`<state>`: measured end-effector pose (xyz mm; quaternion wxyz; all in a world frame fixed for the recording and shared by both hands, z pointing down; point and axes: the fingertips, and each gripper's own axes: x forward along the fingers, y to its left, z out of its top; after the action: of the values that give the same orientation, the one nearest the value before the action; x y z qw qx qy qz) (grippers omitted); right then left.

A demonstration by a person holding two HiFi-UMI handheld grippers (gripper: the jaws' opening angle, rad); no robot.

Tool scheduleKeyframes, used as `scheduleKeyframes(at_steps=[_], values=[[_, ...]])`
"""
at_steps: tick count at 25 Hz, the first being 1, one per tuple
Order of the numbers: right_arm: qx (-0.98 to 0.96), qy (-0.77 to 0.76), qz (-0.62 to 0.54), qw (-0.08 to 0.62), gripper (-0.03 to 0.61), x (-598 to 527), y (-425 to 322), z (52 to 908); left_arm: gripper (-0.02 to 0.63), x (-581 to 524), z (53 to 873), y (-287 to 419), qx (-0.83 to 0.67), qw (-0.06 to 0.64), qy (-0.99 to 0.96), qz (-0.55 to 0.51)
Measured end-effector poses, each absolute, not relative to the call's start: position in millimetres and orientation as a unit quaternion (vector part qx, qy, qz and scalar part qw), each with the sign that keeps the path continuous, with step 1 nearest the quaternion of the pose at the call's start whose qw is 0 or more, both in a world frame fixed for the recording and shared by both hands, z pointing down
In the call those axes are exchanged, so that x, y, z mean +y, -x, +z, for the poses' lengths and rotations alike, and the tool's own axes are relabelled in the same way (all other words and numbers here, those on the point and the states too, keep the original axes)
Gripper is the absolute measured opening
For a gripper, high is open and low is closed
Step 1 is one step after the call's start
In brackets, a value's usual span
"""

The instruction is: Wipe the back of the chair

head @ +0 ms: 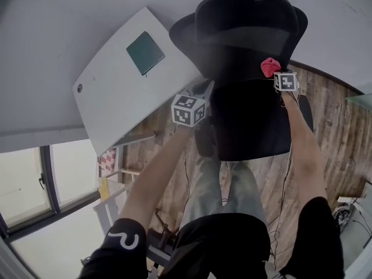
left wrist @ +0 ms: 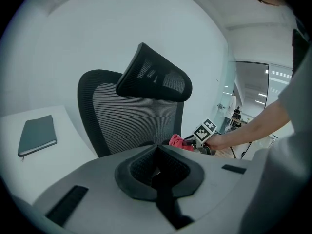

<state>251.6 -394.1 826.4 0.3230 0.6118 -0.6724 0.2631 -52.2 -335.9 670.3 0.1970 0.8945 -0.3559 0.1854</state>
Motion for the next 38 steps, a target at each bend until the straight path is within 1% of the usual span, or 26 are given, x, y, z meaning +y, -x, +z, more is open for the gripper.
scheduleKeyframes(at_steps=[5,9,16,22,29,38], values=[[-0.632,-0.650,0.290,0.308,0.066,-377,-303,823,0.025,-338,669,34,-0.344,0.193,-0.899,0.190],[-0.663,-0.623,0.303,0.283,0.066,-356,-307,802,0.025,-340,660,24,-0.342,0.190,-0.901,0.185],[-0.740,-0.580,0.269,0.209,0.063,-324,-268,730,0.025,-337,624,26,-0.355,0.183,-0.902,0.164],[-0.767,-0.567,0.220,0.205,0.064,-304,-216,651,0.025,-323,576,35,-0.374,0.178,-0.901,0.128],[-0.786,-0.567,0.177,0.171,0.064,-300,-172,564,0.025,-305,525,49,-0.401,0.140,-0.899,0.101],[-0.794,-0.569,0.163,0.135,0.064,-297,-126,525,0.025,-292,487,92,-0.448,0.132,-0.882,0.062]])
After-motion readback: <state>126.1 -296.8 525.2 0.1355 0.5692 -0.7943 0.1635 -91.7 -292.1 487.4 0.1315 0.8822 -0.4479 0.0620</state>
